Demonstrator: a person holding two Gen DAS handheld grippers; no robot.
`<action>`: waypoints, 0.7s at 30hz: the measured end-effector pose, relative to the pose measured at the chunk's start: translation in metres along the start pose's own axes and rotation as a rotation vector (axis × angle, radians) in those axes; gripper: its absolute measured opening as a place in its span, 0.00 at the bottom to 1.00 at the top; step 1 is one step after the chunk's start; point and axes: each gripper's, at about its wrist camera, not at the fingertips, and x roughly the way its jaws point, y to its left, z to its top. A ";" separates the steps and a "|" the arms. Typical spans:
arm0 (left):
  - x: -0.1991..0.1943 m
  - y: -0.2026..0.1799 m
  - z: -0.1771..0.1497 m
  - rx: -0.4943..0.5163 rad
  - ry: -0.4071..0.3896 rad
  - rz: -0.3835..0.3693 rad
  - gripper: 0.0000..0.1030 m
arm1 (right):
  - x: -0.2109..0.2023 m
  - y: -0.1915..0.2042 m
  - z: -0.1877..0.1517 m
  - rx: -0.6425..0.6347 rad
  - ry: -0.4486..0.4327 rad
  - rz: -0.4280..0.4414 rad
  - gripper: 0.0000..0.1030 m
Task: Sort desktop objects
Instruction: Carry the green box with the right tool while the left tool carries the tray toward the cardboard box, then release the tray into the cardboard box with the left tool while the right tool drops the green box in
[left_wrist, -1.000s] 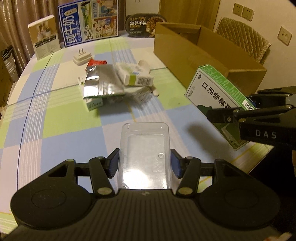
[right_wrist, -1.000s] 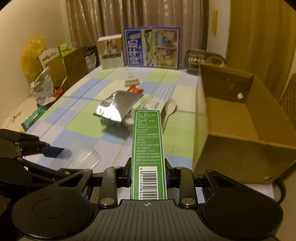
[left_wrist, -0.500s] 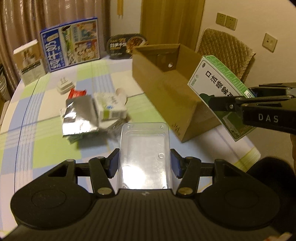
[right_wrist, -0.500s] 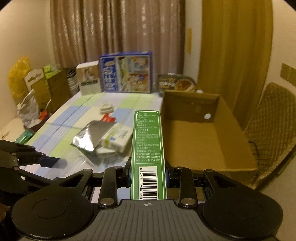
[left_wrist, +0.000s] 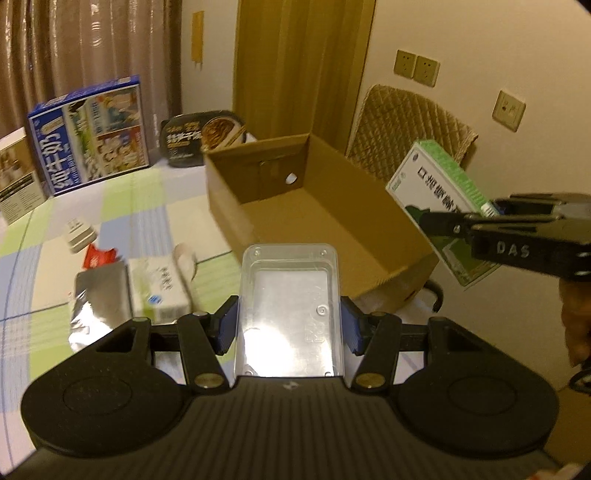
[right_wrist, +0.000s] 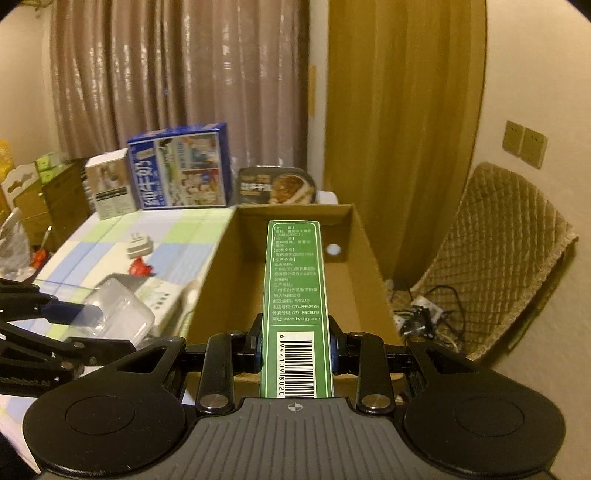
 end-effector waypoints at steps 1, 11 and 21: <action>0.003 -0.002 0.004 -0.002 -0.001 -0.006 0.50 | 0.003 -0.004 0.002 0.001 0.004 -0.002 0.27; 0.050 -0.017 0.035 -0.001 0.016 -0.049 0.50 | 0.039 -0.032 0.005 0.021 0.051 -0.006 0.27; 0.092 -0.018 0.047 -0.004 0.048 -0.060 0.50 | 0.074 -0.049 0.007 0.040 0.087 -0.004 0.27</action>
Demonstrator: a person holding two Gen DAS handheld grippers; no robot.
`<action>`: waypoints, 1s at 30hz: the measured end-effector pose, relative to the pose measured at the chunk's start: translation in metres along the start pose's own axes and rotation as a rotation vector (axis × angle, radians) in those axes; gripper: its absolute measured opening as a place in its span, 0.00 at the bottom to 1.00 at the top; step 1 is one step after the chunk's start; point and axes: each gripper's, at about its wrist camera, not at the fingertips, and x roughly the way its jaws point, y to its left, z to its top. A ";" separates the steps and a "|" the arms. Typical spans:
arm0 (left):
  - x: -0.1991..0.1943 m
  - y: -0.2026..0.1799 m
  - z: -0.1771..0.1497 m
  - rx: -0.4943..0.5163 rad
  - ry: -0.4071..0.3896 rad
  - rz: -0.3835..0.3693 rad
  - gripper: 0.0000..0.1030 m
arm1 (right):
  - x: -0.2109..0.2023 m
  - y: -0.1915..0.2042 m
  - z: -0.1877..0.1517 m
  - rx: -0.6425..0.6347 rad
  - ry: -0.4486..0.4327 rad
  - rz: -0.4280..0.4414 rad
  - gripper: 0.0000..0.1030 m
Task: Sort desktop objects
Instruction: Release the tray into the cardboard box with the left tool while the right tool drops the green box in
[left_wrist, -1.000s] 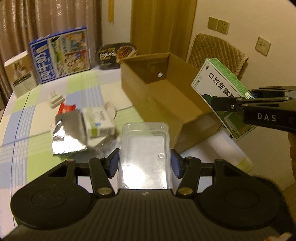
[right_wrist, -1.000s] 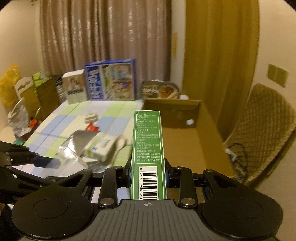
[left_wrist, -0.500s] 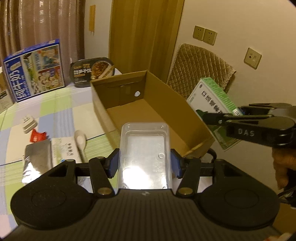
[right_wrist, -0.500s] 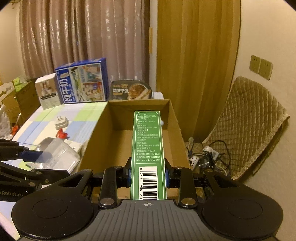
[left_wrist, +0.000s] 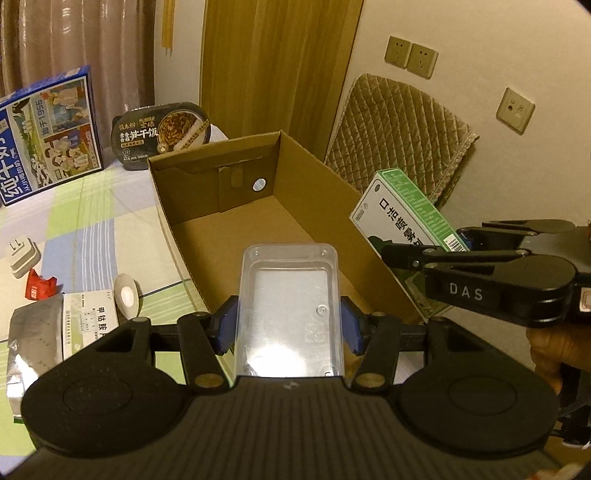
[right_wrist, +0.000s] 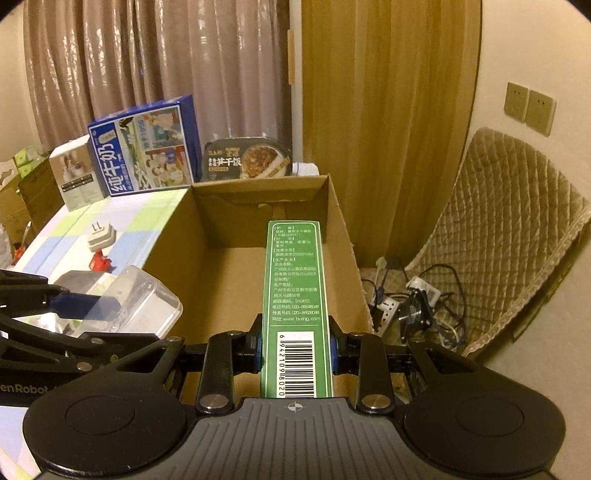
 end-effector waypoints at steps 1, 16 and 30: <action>0.003 0.001 0.001 -0.002 0.003 0.000 0.50 | 0.003 -0.001 0.000 0.001 0.003 0.000 0.27; 0.016 0.005 0.003 -0.001 0.002 0.016 0.59 | 0.012 -0.006 0.006 0.007 0.002 0.006 0.27; -0.002 0.031 -0.012 -0.054 -0.003 0.052 0.62 | 0.024 0.011 0.017 -0.026 -0.046 0.015 0.28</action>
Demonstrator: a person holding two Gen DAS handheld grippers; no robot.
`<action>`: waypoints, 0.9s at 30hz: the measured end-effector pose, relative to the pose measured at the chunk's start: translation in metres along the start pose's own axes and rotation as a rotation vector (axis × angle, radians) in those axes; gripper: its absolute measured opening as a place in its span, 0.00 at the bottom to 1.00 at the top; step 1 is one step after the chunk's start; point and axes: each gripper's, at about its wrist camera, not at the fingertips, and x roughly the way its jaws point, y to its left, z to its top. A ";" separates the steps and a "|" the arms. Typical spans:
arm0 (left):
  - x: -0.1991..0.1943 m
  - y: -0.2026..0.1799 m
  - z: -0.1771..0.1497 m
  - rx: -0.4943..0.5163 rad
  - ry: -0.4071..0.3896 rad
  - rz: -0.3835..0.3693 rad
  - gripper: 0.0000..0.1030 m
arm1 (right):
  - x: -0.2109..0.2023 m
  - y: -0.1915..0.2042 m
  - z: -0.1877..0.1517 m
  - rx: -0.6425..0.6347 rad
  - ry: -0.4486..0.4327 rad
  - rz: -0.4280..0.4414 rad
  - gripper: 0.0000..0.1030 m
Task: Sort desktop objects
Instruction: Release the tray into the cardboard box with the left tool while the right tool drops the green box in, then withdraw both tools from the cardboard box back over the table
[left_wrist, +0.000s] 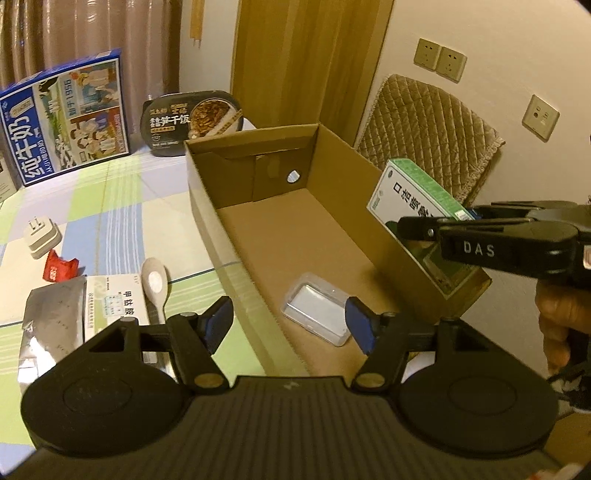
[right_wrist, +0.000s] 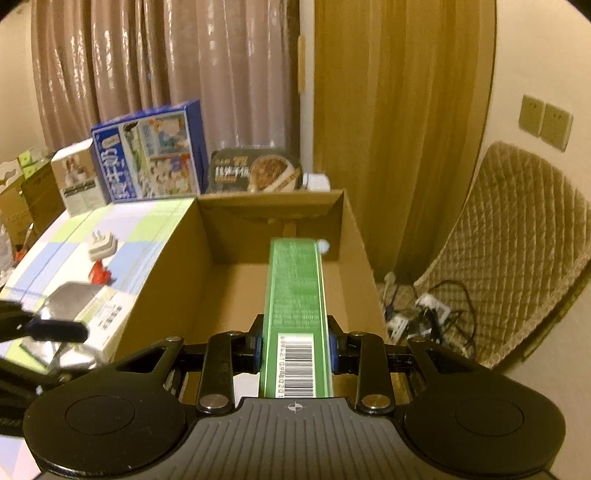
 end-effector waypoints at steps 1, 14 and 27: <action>-0.001 0.001 0.000 -0.004 -0.002 0.002 0.63 | 0.000 -0.001 0.001 0.005 -0.001 0.004 0.34; -0.026 0.018 -0.013 -0.038 -0.031 0.015 0.66 | -0.022 -0.001 -0.017 0.053 -0.007 0.006 0.58; -0.067 0.039 -0.041 -0.087 -0.045 0.052 0.75 | -0.064 0.041 -0.025 0.006 -0.014 0.006 0.92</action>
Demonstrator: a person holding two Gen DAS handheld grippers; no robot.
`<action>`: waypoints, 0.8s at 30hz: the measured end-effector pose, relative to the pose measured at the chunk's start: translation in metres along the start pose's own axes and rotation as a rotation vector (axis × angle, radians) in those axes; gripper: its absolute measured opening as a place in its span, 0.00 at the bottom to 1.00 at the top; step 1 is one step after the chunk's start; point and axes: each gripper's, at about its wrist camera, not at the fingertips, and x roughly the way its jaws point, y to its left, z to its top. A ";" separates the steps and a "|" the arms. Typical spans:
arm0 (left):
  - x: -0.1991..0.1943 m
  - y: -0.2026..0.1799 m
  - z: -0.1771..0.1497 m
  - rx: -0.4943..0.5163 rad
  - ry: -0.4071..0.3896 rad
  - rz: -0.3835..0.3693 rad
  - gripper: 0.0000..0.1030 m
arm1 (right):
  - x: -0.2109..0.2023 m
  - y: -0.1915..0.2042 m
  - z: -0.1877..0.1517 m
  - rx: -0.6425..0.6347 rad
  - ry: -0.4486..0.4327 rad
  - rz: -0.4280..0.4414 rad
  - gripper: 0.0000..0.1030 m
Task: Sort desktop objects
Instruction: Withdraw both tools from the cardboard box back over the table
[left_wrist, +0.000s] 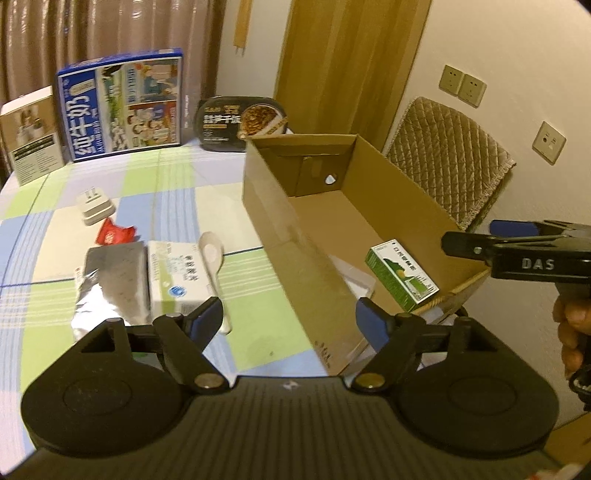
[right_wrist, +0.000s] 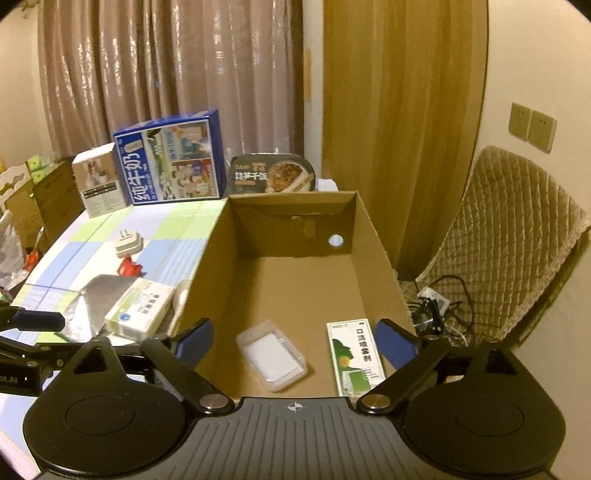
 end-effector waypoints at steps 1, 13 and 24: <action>-0.004 0.003 -0.002 -0.004 -0.002 0.006 0.76 | -0.002 0.004 0.000 -0.001 -0.001 0.005 0.94; -0.048 0.042 -0.020 -0.038 -0.025 0.086 0.90 | -0.013 0.056 -0.008 -0.051 0.019 0.051 0.98; -0.074 0.075 -0.034 -0.060 -0.034 0.158 0.98 | -0.017 0.093 -0.008 -0.105 0.014 0.086 0.98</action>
